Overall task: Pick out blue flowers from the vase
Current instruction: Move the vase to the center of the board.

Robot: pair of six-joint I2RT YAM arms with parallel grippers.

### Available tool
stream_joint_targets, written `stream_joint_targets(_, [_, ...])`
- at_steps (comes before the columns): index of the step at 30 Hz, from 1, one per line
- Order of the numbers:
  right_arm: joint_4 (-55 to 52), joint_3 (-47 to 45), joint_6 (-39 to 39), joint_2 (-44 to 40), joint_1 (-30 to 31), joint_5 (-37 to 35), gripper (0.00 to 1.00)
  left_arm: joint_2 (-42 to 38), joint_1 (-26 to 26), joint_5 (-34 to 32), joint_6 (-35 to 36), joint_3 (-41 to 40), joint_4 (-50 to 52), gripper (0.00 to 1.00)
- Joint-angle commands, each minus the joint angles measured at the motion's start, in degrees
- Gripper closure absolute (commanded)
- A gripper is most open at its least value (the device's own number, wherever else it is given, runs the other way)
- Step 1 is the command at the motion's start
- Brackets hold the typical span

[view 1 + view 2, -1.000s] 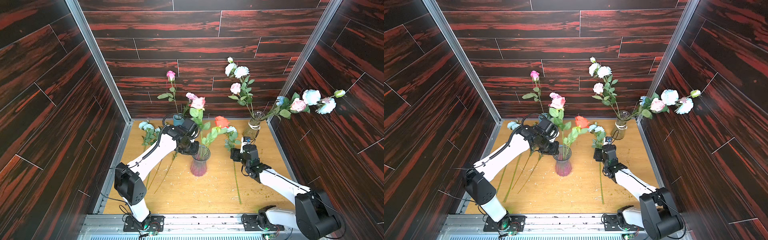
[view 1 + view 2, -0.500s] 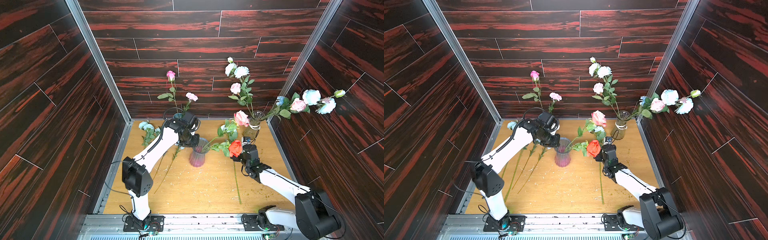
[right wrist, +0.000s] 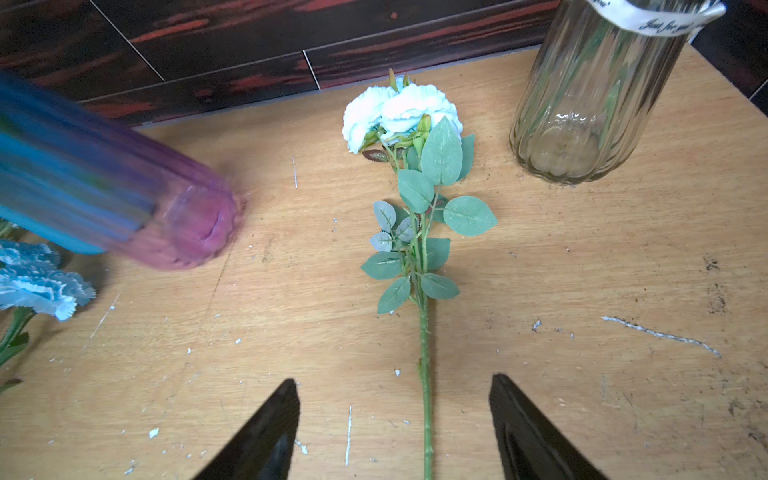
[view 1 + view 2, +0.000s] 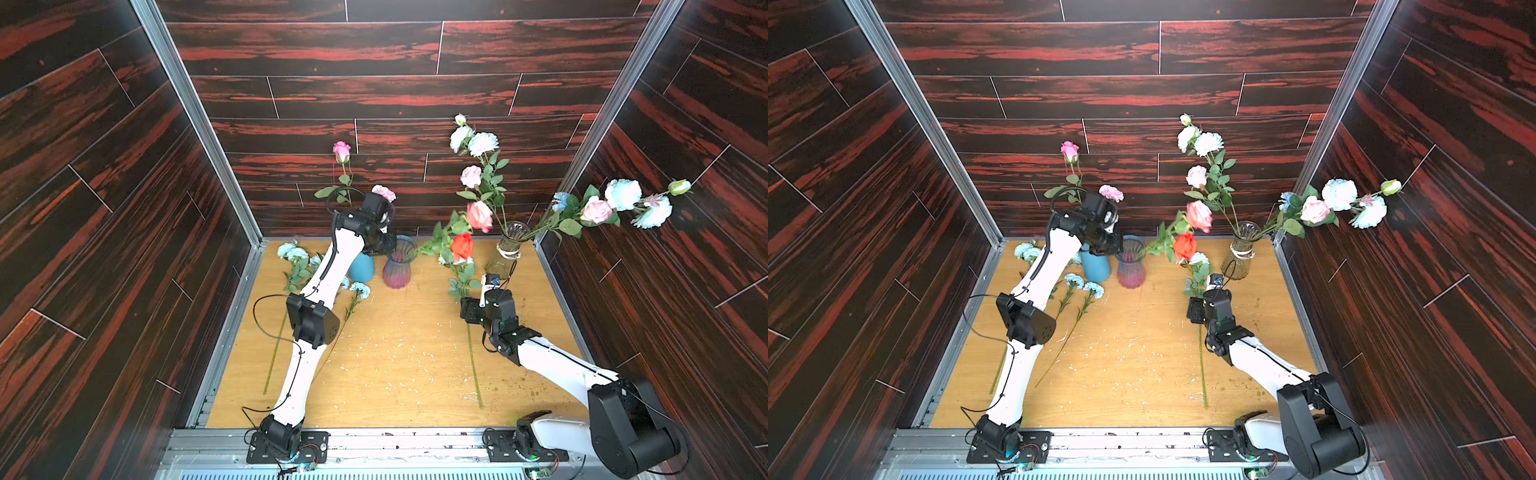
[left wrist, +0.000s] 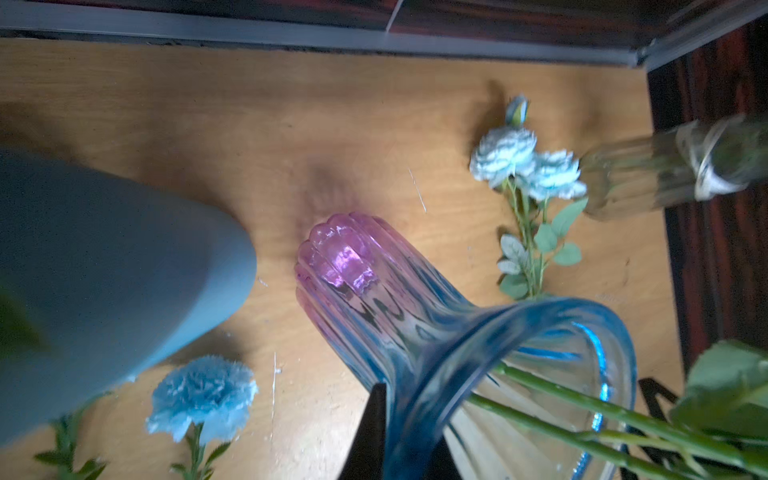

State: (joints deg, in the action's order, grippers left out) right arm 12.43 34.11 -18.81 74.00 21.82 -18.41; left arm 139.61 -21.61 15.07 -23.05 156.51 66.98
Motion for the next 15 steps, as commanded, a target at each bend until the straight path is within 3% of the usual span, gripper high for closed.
stream_joint_targets(1, [-0.4, 1.2, 0.4, 0.9, 0.2, 0.5, 0.25, -2.5, 3.3, 4.4, -3.0, 0.5, -3.2, 1.00])
stream_joint_targets(12, [-0.8, 1.9, 0.5, 1.8, 0.2, 0.7, 0.25, -1.9, 4.4, 4.6, -2.3, 0.3, -3.7, 1.00])
stream_joint_targets(15, [-0.8, 1.9, 0.5, 1.7, 0.2, 0.7, 0.25, -1.4, 4.4, 5.4, -2.4, 0.3, -4.2, 0.87])
